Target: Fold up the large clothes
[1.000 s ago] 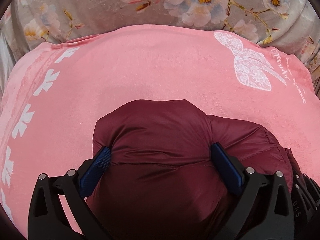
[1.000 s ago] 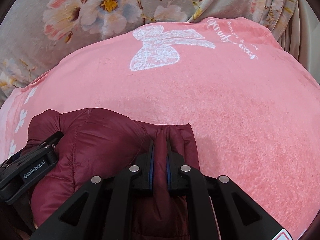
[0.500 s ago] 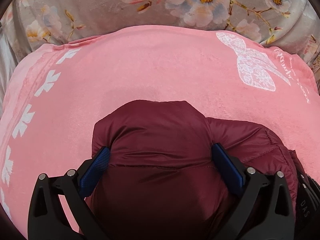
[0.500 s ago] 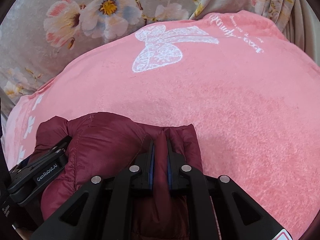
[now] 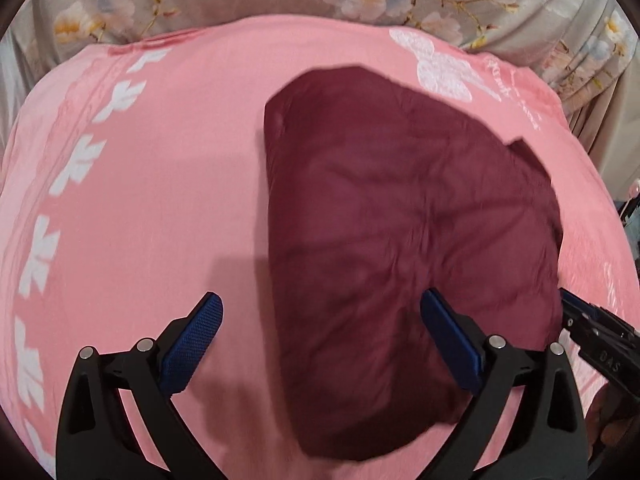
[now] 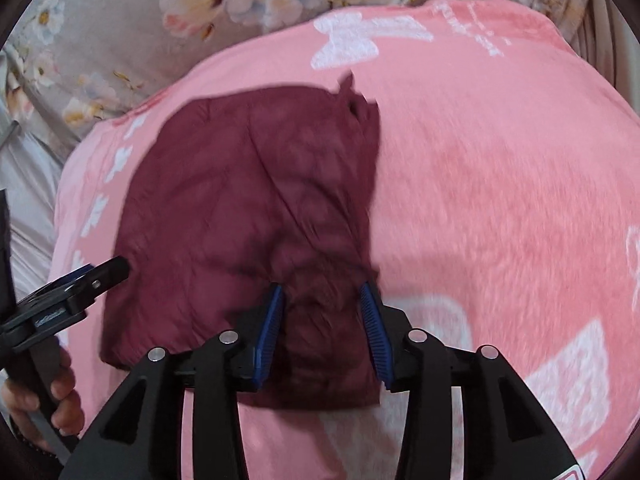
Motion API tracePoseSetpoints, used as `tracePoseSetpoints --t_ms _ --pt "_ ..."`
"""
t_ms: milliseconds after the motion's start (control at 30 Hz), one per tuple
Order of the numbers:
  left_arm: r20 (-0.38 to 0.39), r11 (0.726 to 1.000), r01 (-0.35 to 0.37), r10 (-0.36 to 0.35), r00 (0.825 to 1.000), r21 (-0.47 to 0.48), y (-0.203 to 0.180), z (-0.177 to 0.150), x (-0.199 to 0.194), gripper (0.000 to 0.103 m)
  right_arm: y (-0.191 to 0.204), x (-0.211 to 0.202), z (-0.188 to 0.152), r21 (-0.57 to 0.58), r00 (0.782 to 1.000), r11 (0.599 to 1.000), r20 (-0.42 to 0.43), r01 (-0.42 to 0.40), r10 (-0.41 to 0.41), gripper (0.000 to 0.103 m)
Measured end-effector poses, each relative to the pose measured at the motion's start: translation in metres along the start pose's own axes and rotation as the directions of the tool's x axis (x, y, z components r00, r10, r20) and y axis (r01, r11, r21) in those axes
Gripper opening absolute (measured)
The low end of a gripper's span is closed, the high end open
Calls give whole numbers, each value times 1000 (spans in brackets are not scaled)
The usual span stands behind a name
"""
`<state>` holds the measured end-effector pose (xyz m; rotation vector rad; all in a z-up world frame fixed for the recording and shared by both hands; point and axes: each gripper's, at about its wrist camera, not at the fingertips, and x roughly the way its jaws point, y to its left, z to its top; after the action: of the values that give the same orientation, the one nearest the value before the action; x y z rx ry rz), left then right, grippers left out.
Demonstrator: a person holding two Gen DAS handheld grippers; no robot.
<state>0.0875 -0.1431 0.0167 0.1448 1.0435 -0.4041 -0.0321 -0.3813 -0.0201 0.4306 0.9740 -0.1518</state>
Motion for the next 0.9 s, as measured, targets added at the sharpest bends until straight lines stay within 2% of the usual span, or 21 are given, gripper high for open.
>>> tracePoseSetpoints --t_ms 33,100,133,233,333,400,467,667,900 --pt "-15 1000 -16 16 1000 5 1 -8 3 96 -6 0 -4 32 1000 999 0 -24 24 41" --pt "-25 1000 -15 14 1000 -13 5 -18 4 97 -11 0 -6 59 999 997 -1 -50 50 32" --pt "-27 1000 -11 11 1000 -25 9 -20 4 97 -13 -4 -7 67 998 996 10 -62 62 23" --pt "-23 999 -23 23 999 -23 11 -22 2 97 -5 -13 -9 25 999 999 28 -28 27 14" --pt "-15 999 -47 47 999 -11 9 -26 0 97 -4 -26 -12 41 998 999 59 -16 14 8" --pt "-16 998 -54 54 998 -12 8 -28 -1 97 1 -29 -12 24 998 1000 66 5 -7 8" --pt "-18 999 -49 49 999 -16 9 -29 0 97 -1 -18 -13 13 999 1000 38 25 -25 8" --pt "-13 998 -57 57 998 -6 7 -34 -2 97 -7 -2 -18 17 999 999 12 30 -31 10" --pt "-10 998 -68 68 998 -2 7 -38 -2 97 -10 -2 -23 19 999 999 18 28 -28 10"
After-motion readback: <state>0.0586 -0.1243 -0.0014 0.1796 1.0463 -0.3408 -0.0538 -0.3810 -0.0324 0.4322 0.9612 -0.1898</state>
